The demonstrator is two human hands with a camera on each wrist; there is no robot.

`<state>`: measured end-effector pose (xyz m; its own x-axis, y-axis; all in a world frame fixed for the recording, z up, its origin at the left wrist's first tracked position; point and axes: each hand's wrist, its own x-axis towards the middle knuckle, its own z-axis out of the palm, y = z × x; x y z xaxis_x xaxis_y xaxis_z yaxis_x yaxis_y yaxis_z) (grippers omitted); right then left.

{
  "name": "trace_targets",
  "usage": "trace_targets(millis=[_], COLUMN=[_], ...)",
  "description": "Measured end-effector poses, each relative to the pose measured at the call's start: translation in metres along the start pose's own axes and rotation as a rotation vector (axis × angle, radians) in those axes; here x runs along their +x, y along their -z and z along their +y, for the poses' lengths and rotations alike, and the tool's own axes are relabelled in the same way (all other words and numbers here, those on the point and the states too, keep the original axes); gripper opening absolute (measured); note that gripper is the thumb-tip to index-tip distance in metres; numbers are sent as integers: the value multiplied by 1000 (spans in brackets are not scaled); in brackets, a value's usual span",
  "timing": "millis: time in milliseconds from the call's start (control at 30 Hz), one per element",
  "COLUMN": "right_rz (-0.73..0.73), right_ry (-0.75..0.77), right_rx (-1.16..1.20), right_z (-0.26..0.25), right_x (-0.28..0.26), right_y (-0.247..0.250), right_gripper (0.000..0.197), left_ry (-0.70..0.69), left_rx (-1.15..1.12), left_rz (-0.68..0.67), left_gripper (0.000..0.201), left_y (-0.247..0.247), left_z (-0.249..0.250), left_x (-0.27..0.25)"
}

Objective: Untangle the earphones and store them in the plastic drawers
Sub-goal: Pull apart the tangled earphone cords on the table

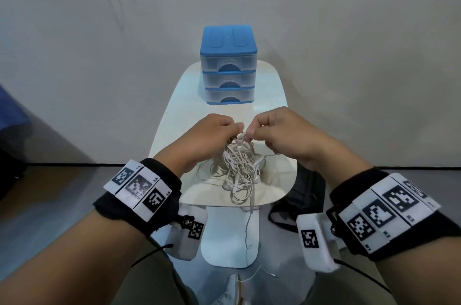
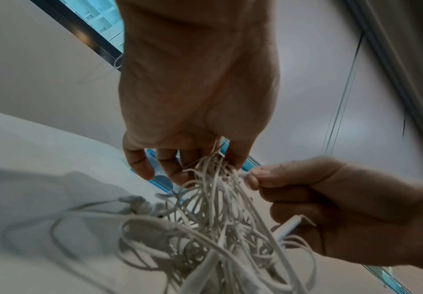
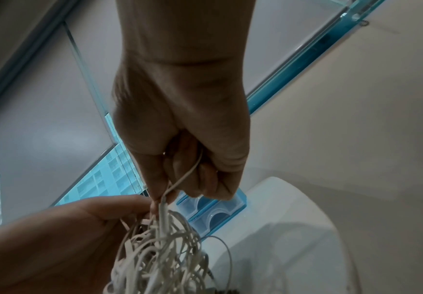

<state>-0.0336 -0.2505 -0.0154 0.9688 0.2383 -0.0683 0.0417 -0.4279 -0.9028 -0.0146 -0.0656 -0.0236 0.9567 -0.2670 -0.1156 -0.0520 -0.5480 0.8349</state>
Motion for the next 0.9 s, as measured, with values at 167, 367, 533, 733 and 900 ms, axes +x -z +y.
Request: trace_targets(millis=[167, 367, 533, 733, 900], right_rz=[-34, 12, 43, 23, 114], right_ry=[-34, -146, -155, 25, 4], right_rx=[111, 208, 69, -124, -152], right_z=[9, 13, 6, 1, 6], right_x=[-2, -2, -2, -1, 3], right_y=[-3, -11, -16, -12, -11], right_gripper=[16, 28, 25, 35, 34], left_ry=[33, 54, 21, 2, -16], left_rx=[-87, -86, -95, -82, -103], left_rz=[-18, 14, 76, 59, -12], left_gripper=[32, 38, 42, 39, 29], left_y=[7, 7, 5, 5, 11], left_z=[-6, -4, -4, -2, 0], left_x=[-3, -5, -4, -5, -8])
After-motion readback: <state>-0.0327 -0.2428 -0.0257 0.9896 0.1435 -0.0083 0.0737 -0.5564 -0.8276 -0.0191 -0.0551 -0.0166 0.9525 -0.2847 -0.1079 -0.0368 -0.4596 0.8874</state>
